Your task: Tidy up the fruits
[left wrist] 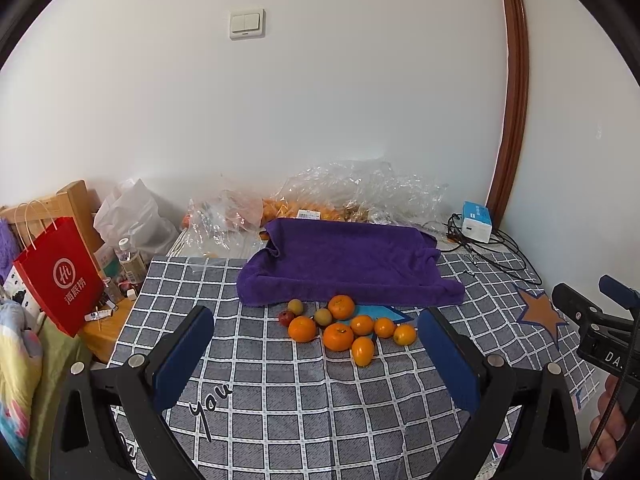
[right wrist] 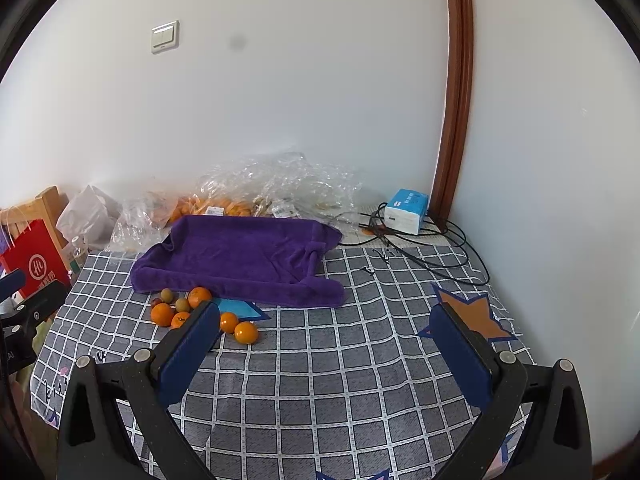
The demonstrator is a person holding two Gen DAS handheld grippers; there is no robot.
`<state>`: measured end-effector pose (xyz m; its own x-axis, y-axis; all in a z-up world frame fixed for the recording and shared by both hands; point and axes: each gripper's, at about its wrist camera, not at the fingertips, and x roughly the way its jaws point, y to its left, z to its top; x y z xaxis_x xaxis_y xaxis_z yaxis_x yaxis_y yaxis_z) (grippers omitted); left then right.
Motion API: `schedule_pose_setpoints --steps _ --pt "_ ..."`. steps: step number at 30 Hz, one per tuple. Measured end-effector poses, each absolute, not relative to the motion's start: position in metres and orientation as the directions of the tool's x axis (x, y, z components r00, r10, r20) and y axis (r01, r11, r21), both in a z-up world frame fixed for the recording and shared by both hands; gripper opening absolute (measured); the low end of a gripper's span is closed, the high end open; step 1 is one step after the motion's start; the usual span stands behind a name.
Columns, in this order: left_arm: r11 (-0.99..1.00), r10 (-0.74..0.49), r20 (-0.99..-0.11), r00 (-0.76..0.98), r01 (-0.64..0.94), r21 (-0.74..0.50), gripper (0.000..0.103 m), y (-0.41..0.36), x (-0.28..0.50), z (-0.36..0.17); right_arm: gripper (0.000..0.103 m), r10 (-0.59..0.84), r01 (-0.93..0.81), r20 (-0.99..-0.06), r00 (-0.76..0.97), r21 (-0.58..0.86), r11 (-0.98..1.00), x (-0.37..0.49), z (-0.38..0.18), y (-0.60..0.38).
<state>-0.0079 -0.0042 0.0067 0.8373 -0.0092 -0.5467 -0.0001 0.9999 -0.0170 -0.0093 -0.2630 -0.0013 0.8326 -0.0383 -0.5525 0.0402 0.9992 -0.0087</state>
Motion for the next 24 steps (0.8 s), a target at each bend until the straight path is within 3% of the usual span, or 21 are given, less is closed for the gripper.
schedule_pose_setpoints --steps 24 --pt "1.000 -0.011 -0.541 0.841 -0.001 -0.021 0.103 -0.0038 -0.0090 0.0117 0.103 -0.033 0.034 -0.546 0.837 -0.007 0.999 -0.0113 0.0002 -0.2616"
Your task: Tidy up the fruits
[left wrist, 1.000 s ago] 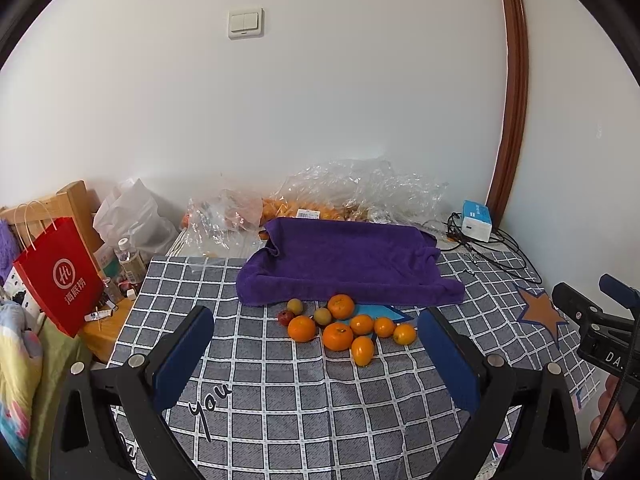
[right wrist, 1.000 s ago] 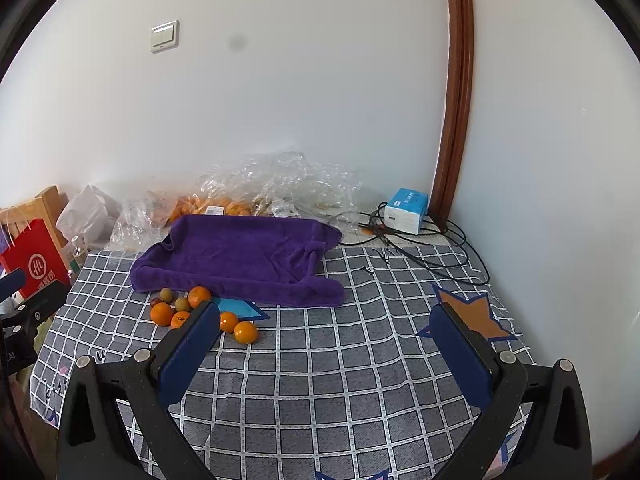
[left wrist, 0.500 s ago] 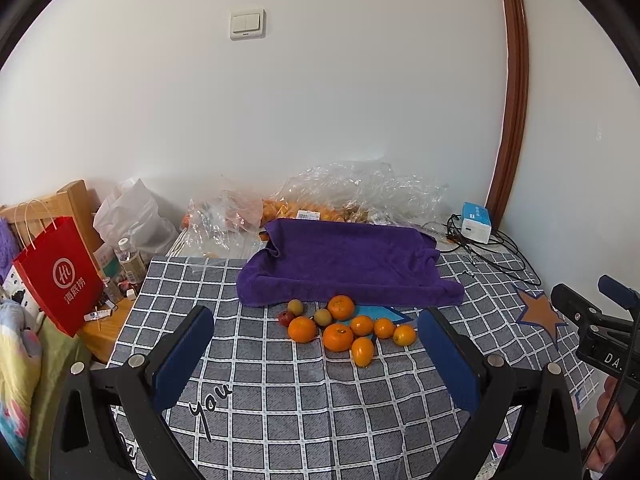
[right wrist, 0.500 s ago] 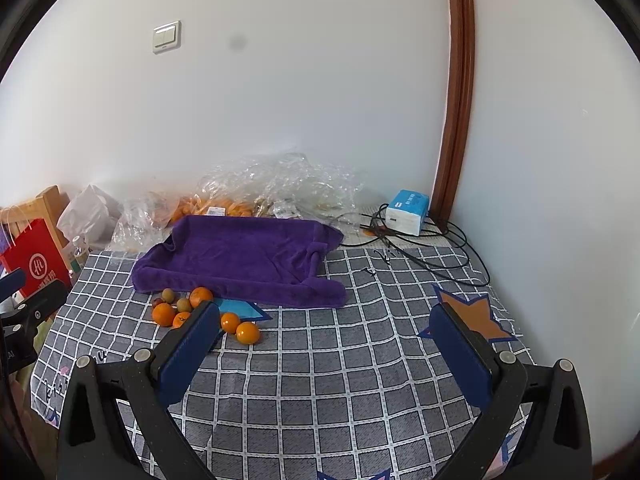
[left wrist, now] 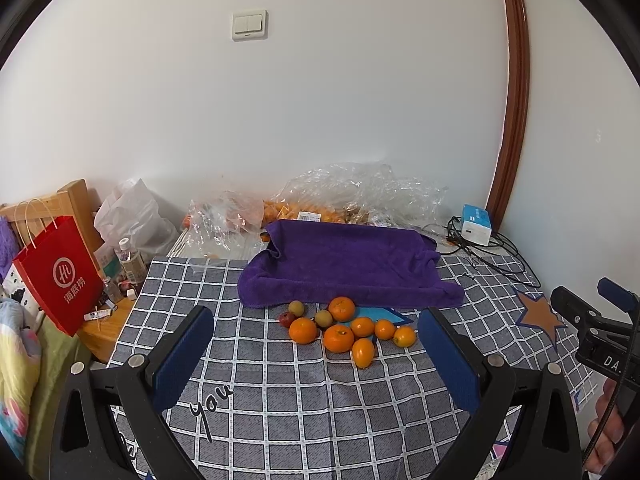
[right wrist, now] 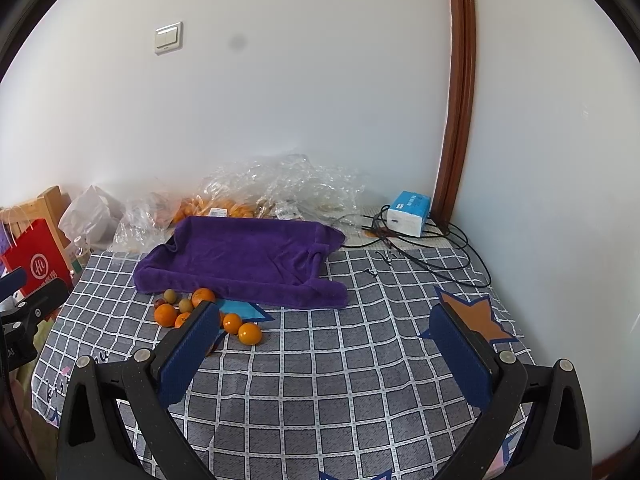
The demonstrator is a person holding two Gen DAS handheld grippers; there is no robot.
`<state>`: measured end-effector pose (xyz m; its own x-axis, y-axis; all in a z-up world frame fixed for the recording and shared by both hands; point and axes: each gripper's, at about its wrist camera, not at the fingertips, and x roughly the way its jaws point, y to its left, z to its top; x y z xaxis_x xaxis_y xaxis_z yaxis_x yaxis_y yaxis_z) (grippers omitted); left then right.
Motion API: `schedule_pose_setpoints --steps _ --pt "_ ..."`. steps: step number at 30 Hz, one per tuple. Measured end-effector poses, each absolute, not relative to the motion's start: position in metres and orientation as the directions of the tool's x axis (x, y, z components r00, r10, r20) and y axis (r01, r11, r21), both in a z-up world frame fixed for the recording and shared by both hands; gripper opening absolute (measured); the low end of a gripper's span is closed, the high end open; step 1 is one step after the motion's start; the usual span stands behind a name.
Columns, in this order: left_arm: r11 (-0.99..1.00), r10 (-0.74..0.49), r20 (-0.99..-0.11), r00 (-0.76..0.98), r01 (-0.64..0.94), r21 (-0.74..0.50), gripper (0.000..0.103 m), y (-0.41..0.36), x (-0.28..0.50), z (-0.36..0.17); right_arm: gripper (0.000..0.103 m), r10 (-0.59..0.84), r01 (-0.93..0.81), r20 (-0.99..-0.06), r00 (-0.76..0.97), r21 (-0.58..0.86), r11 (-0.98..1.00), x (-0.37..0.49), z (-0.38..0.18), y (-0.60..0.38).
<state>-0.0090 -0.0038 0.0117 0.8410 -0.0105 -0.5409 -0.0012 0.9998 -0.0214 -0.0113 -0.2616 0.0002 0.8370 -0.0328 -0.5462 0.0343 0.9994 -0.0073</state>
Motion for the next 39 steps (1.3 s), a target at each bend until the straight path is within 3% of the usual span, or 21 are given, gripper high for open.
schedule_pose_setpoints --steps 39 --pt "0.999 -0.019 -0.532 0.847 -0.001 -0.038 0.103 0.0033 -0.0085 0.0123 0.103 -0.012 0.012 -0.545 0.838 -0.004 1.000 -0.0090 -0.0049 -0.2563"
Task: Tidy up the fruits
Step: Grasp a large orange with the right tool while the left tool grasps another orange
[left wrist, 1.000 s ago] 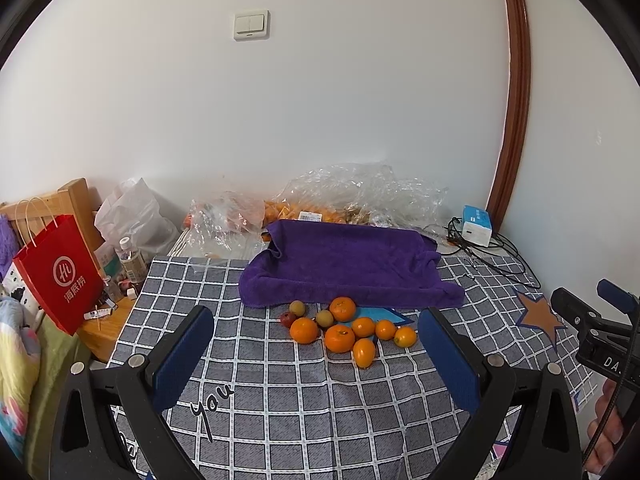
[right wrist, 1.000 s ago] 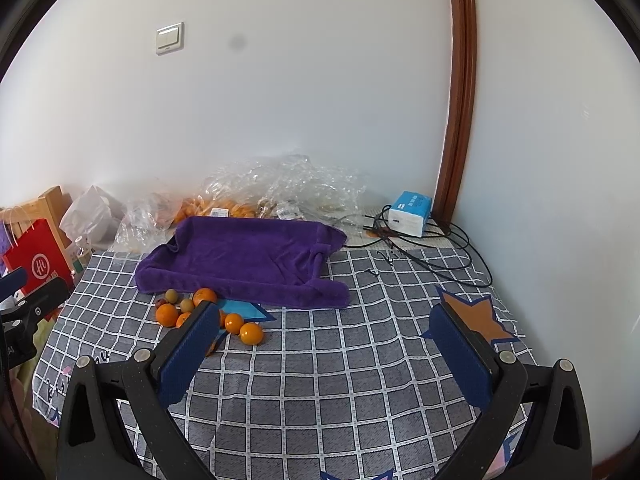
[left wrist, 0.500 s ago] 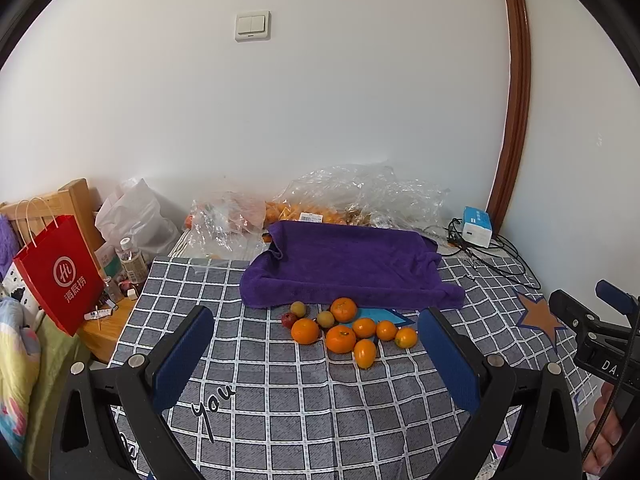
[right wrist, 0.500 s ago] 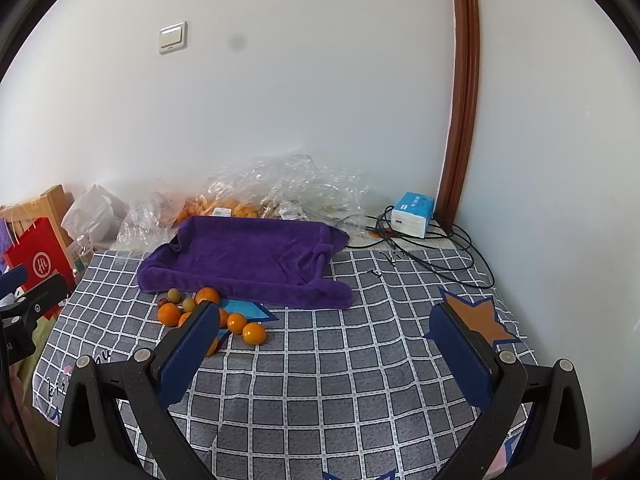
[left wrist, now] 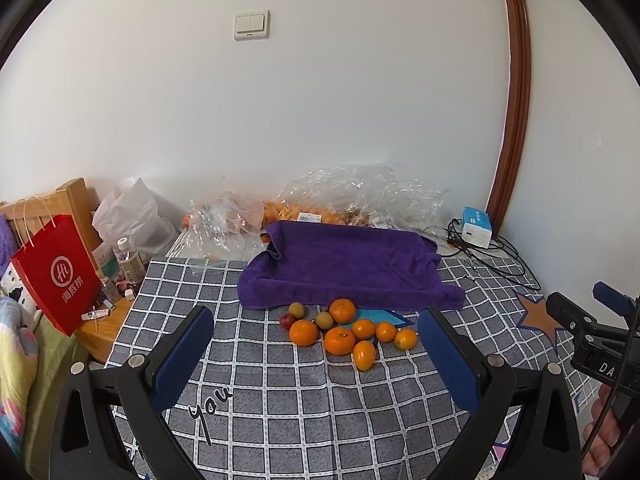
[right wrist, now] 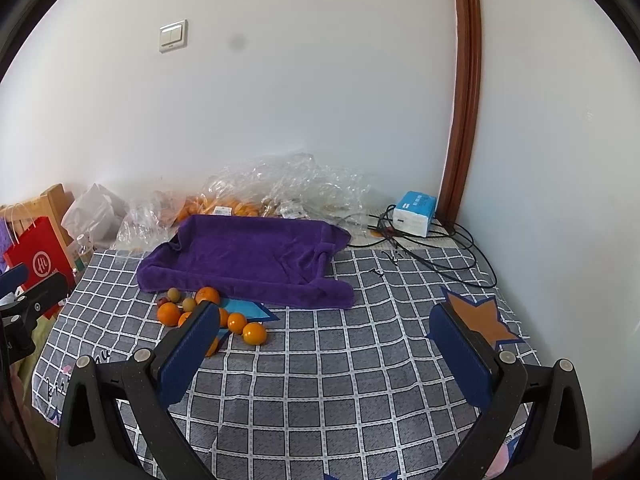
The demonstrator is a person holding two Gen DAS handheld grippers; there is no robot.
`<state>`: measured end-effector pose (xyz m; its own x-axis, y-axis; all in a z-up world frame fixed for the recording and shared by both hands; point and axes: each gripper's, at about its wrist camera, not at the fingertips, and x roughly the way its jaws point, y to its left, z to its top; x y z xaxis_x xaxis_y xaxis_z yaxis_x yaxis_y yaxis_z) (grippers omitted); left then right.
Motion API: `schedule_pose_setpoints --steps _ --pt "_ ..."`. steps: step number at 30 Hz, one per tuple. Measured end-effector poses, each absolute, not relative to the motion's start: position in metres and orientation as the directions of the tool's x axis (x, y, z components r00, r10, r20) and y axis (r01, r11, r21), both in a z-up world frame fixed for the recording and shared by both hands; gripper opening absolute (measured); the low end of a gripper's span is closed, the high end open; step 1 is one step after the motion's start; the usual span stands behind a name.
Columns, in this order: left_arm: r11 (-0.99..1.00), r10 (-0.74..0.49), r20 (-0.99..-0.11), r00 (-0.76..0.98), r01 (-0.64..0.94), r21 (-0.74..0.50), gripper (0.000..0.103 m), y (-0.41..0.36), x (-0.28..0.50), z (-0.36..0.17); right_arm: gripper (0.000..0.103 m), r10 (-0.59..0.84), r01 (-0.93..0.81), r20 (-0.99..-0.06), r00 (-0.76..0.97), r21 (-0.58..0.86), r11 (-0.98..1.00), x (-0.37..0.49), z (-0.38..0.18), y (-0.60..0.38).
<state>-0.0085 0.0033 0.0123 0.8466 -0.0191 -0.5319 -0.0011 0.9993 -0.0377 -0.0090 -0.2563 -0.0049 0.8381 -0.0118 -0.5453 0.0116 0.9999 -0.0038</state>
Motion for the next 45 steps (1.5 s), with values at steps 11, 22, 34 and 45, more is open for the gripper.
schedule_pose_setpoints --steps 11,22,34,45 --pt "0.998 -0.013 -0.551 0.834 -0.021 -0.055 0.103 0.012 0.015 -0.025 0.103 0.005 -0.008 -0.584 0.812 -0.003 1.000 0.016 -0.038 -0.248" --pt "0.996 0.015 -0.633 0.774 -0.068 -0.060 0.103 0.036 0.052 -0.092 0.096 0.070 -0.087 -0.698 0.713 0.011 0.996 0.063 -0.112 -0.227" --pt "0.994 -0.015 -0.736 0.677 -0.067 -0.082 0.094 0.059 0.080 -0.146 0.067 0.179 -0.150 -0.747 0.640 0.108 0.983 0.100 -0.165 -0.215" --pt "0.994 -0.015 -0.751 0.661 -0.075 -0.086 0.093 0.058 0.099 -0.159 0.051 0.222 -0.232 -0.774 0.592 0.100 0.968 0.136 -0.187 -0.188"
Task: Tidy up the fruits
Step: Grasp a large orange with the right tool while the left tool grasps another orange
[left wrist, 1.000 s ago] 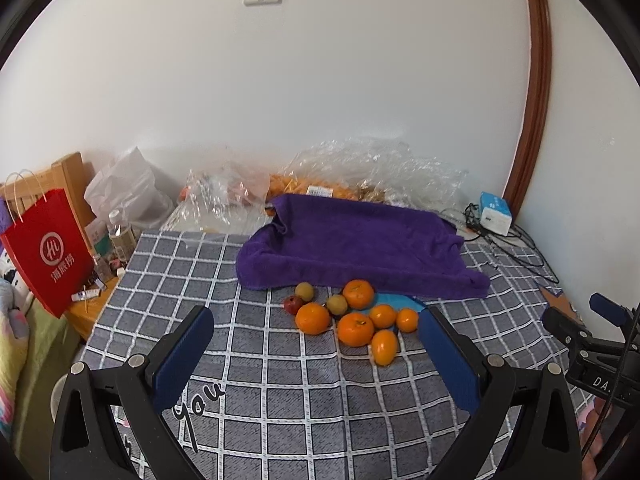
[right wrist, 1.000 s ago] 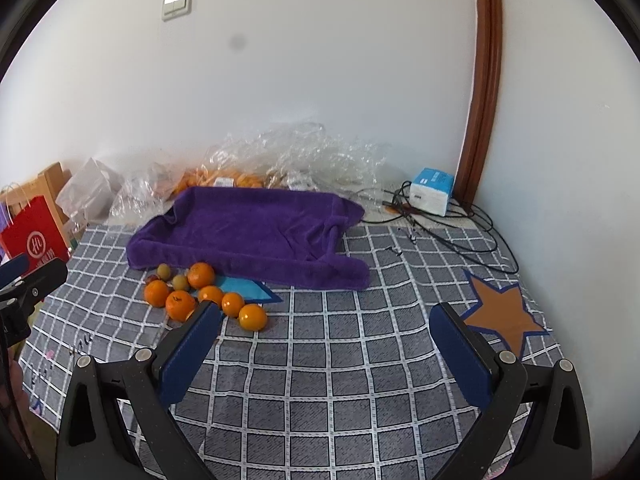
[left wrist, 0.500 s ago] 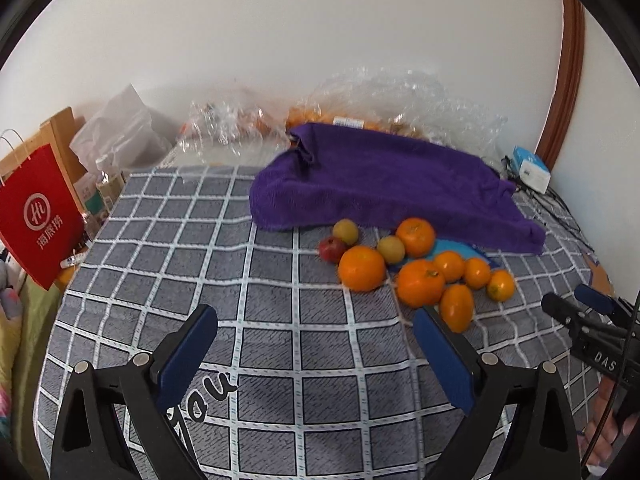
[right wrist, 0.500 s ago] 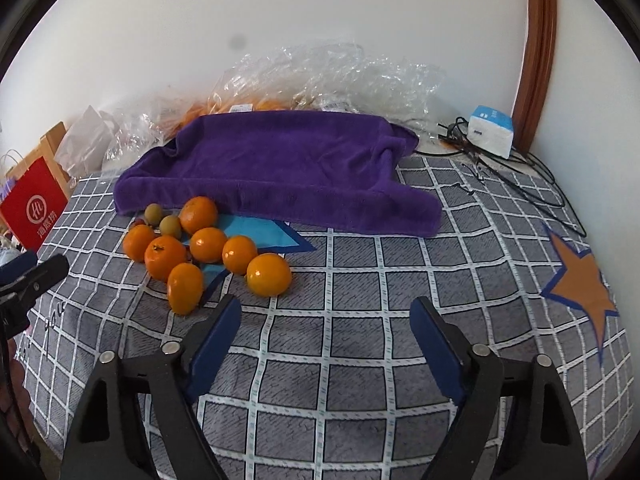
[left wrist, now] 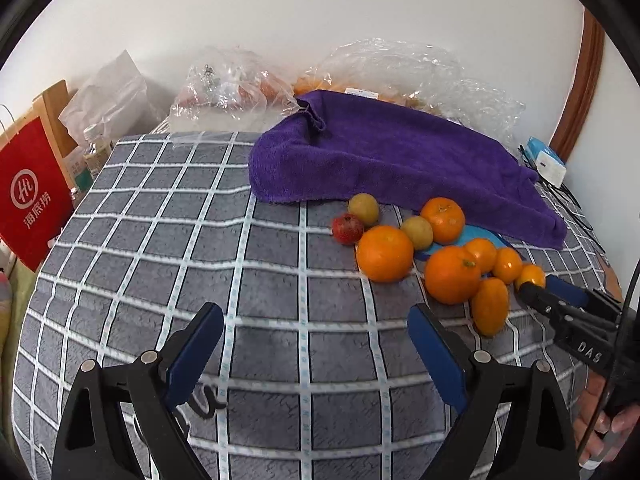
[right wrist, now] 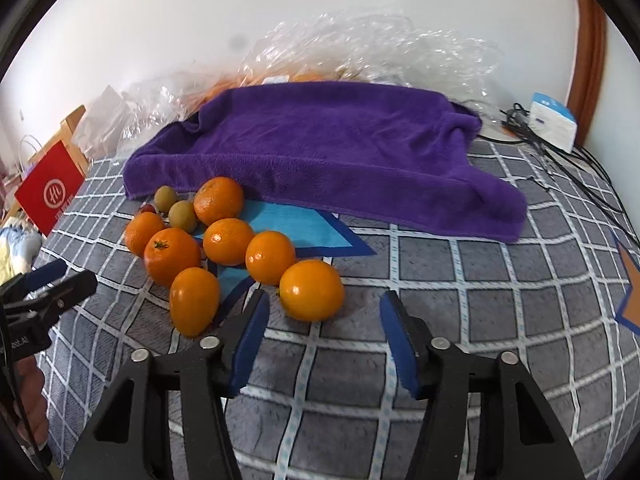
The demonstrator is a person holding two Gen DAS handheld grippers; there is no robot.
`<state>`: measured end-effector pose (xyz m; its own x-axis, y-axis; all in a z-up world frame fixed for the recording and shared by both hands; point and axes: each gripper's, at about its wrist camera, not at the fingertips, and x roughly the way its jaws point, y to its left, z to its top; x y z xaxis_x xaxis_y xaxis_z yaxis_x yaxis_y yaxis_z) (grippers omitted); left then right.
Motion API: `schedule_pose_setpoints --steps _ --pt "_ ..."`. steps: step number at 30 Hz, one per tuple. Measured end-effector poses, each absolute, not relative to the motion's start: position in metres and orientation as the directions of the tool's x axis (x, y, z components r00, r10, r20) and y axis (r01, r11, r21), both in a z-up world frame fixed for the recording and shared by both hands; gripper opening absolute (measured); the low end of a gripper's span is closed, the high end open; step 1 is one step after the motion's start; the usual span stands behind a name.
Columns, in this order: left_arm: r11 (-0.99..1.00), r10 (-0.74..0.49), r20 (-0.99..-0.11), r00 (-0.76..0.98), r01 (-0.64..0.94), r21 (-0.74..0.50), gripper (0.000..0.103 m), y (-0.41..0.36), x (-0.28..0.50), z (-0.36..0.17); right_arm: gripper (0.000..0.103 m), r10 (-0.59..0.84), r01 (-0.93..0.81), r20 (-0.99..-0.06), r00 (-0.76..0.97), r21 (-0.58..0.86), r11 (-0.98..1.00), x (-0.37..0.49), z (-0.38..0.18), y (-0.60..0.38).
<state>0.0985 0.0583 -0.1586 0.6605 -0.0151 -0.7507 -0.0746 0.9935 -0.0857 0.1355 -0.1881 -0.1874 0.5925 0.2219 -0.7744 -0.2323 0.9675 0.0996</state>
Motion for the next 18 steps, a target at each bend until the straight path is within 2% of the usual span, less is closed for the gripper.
schedule_pose_setpoints --steps 5,8,11,14,18 --pt "0.993 -0.053 -0.752 0.657 -0.047 -0.111 0.088 0.053 0.113 -0.160 0.037 0.243 -0.254 -0.772 0.587 0.110 0.961 0.139 -0.193 -0.189" --pt "0.992 -0.063 -0.761 0.646 -0.045 -0.121 0.080 0.049 0.123 -0.163 0.037 0.263 -0.260 -0.768 0.584 0.129 0.957 0.138 -0.190 -0.197" --pt "0.990 -0.073 -0.768 0.636 -0.046 -0.132 0.070 0.047 0.132 -0.167 0.037 0.224 -0.229 -0.769 0.599 0.103 0.968 0.139 -0.189 -0.209" --pt "0.986 -0.113 -0.767 0.631 -0.027 -0.167 0.067 0.045 0.143 -0.170 0.037 0.190 -0.206 -0.768 0.612 0.077 0.975 0.142 -0.191 -0.220" --pt "0.979 -0.153 -0.757 0.635 -0.007 -0.204 0.065 0.042 0.151 -0.174 0.037 0.221 -0.207 -0.764 0.606 0.118 0.971 0.146 -0.194 -0.228"
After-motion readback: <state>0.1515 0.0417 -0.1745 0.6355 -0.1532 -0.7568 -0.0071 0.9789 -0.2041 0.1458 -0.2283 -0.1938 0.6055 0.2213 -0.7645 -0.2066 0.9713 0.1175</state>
